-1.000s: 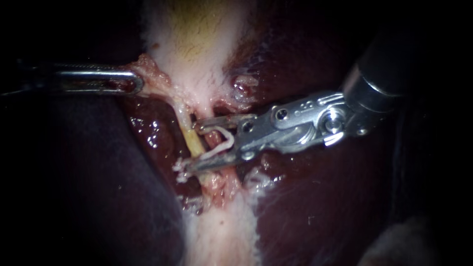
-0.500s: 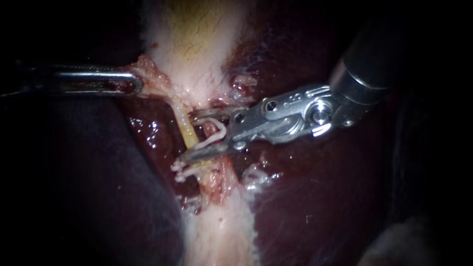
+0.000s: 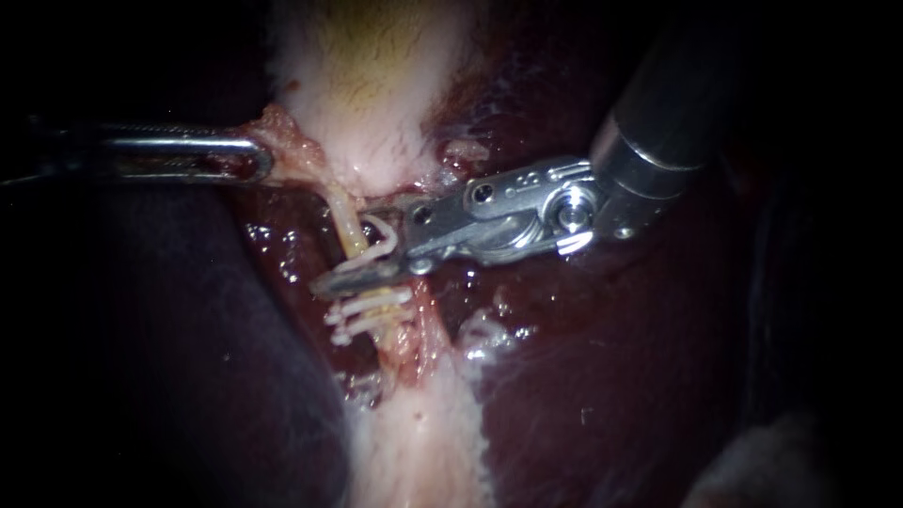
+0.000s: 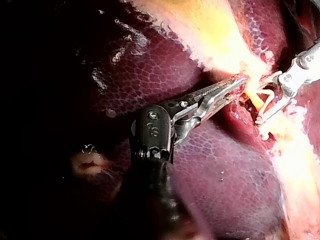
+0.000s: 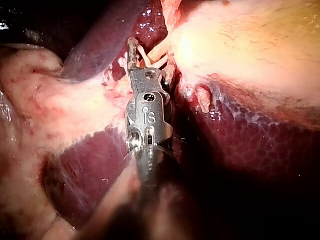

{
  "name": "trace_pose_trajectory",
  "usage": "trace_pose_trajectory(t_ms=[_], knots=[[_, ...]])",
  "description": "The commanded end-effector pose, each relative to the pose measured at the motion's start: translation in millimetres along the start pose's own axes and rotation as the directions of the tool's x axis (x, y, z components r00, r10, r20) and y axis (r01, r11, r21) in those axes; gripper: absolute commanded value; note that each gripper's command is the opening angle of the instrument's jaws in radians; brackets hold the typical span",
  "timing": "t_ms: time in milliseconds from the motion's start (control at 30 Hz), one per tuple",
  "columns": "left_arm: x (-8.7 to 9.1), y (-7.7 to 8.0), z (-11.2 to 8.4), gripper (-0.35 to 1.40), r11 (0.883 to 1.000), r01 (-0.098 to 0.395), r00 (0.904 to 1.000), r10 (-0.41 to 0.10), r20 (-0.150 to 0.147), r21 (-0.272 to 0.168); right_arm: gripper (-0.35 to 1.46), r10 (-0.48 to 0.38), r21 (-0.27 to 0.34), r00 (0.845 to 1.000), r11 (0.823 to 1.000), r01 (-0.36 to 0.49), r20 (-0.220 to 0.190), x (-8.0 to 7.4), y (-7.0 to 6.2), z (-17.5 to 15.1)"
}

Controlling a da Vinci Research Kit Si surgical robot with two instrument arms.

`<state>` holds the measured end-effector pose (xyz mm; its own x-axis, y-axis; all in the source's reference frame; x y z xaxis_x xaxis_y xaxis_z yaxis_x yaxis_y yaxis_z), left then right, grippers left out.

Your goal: Clipping third clip left tube

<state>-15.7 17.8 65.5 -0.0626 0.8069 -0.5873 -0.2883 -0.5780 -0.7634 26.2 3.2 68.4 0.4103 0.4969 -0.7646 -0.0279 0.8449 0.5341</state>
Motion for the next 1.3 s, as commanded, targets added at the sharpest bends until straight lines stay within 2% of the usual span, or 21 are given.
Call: trace_pose_trajectory(t_ms=[33,233,367,600,867,1300], knots=[[0.0,0.0,0.0,-0.35,1.000,0.000,1.0000,0.000,0.000,0.000,0.49,0.005,0.005,1.000,1.000,-0.005,-0.011,0.1,0.0,0.0],[0.0,-0.1,0.0,-0.35,1.000,0.000,1.0000,0.000,0.000,-0.001,0.49,0.056,0.039,0.996,0.998,-0.054,-0.067,0.3,-0.1,0.0],[-0.1,-0.3,-0.1,-0.35,1.000,0.000,1.0000,0.000,0.001,-0.002,0.50,0.075,0.068,0.993,0.995,-0.069,-0.091,0.5,-0.7,-0.2],[-0.1,-0.4,-0.2,-0.35,1.000,0.000,1.0000,0.000,0.001,-0.003,0.49,0.090,0.145,0.988,0.987,-0.071,-0.124,1.6,-2.8,-0.4],[-0.1,-0.6,-0.4,-0.35,1.000,-0.001,1.0000,0.001,0.001,-0.004,0.47,0.067,0.225,0.989,0.974,-0.035,-0.133,2.9,-5.2,-0.5],[-0.1,-0.6,-0.4,-0.35,1.000,-0.001,1.0000,0.001,0.001,-0.004,0.42,0.082,0.224,0.988,0.973,-0.050,-0.134,3.2,-5.0,-0.7]])
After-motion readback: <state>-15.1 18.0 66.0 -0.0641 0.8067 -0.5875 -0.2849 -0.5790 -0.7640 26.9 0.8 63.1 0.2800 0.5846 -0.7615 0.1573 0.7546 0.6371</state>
